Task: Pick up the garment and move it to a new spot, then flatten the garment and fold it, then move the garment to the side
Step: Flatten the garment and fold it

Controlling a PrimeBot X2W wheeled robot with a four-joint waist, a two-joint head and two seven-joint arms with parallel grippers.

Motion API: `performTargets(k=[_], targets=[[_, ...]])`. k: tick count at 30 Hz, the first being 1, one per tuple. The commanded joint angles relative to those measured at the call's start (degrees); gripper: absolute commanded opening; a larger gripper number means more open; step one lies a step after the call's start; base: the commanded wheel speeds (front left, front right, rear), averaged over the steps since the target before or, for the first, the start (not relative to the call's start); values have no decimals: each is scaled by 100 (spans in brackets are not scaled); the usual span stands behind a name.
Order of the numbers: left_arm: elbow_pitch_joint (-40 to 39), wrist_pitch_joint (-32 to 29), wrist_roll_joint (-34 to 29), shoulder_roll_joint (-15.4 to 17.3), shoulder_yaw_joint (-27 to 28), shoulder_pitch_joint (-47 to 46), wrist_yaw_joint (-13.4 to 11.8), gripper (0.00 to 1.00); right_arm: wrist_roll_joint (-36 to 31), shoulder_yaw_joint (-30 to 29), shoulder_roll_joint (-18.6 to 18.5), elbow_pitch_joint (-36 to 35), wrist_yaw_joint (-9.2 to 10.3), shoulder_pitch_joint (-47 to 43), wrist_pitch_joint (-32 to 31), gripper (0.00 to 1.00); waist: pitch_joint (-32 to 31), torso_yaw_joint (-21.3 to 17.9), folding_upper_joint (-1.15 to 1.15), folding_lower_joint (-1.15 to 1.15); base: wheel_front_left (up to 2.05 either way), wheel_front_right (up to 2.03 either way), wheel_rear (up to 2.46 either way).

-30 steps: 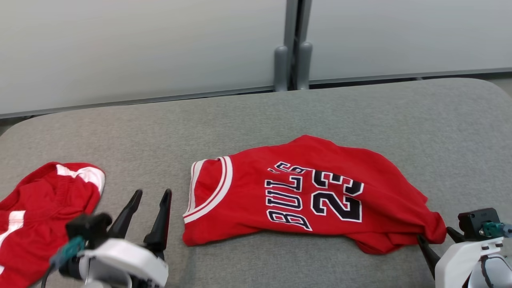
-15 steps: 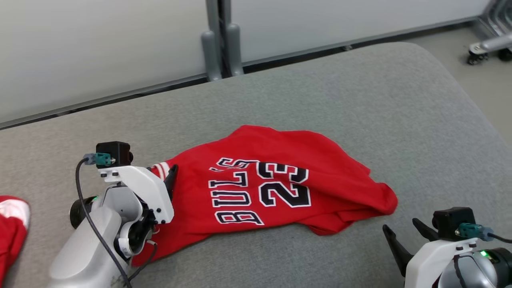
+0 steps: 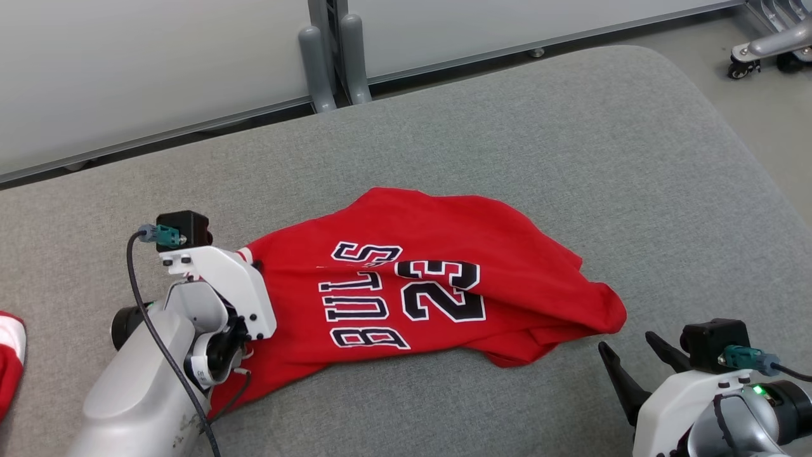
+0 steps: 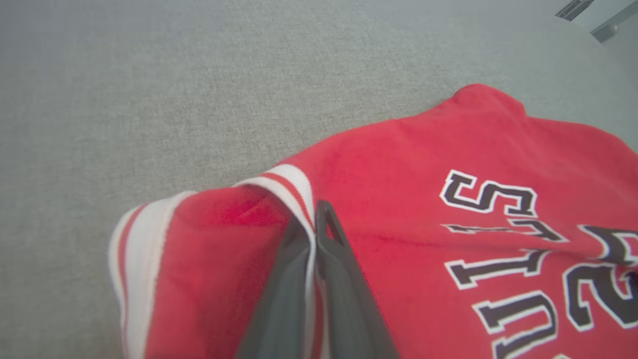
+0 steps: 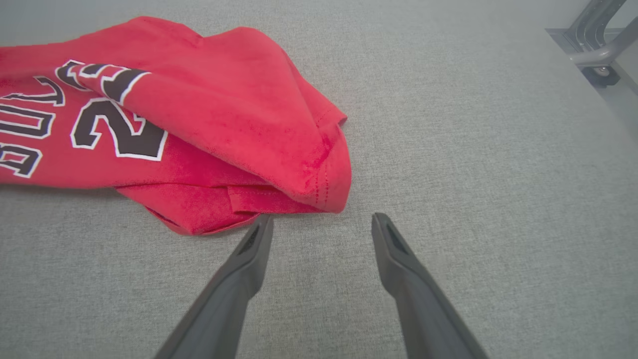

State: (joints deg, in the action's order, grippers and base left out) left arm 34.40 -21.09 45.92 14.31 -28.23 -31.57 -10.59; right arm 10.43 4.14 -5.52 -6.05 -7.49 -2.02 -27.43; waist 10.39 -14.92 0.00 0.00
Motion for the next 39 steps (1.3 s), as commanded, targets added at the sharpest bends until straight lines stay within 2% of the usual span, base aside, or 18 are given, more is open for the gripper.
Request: performTargets(k=[1,6,9,11,14,17,20,21,22,27,30,35,39], targets=[[-2,71,-39,39,11,-145,27,0,23,-16,-5,12,-1,59,54,100,7,16,0,0,0,0,0],[-308,1224,-378,4,94,-433,139,0,-23,-99,18,2,-1,46,69,100,8,247,0,0,0,0,0],[-702,1403,-337,-87,64,-264,226,0,-22,-175,23,0,-1,-5,58,100,-51,437,0,0,0,0,0],[-1190,1298,-204,-90,27,120,232,0,-17,-268,36,-19,-1,-83,28,100,-109,573,0,0,0,0,0],[-2154,841,-66,177,-159,1008,100,0,-43,-385,46,-72,-1,-187,-35,100,-183,788,0,0,0,0,0],[-3187,320,19,538,-390,2045,-227,0,-60,-508,59,-144,-1,-273,-81,100,-205,981,0,0,0,0,0],[-3959,65,110,800,-481,2802,-521,0,-91,-611,66,-202,-1,-253,-49,100,-193,1125,0,0,0,0,0],[-4114,41,125,846,-487,2994,-613,30,-86,-615,78,-209,-1,-242,-48,100,-191,1156,0,0,0,0,0],[-4240,12,194,835,-498,3151,-683,100,-92,-614,87,-221,-1,-232,-46,100,-191,1177,0,0,0,0,0],[-4642,-164,370,843,-492,3469,-868,100,-101,-557,104,-211,-1,-211,-5,100,-237,1193,0,0,0,0,0],[-4978,-268,597,918,-256,3589,-1044,100,-87,-508,115,-171,-1,-239,13,100,-287,1113,0,0,0,0,0],[-5354,59,113,1254,302,3123,-1390,100,-85,-449,136,-164,-1,-231,110,100,-305,987,0,0,0,0,0],[-4716,13,-169,1141,175,2263,-1267,100,-95,-237,123,-181,-1,-38,443,100,-228,844,0,0,0,0,0]])
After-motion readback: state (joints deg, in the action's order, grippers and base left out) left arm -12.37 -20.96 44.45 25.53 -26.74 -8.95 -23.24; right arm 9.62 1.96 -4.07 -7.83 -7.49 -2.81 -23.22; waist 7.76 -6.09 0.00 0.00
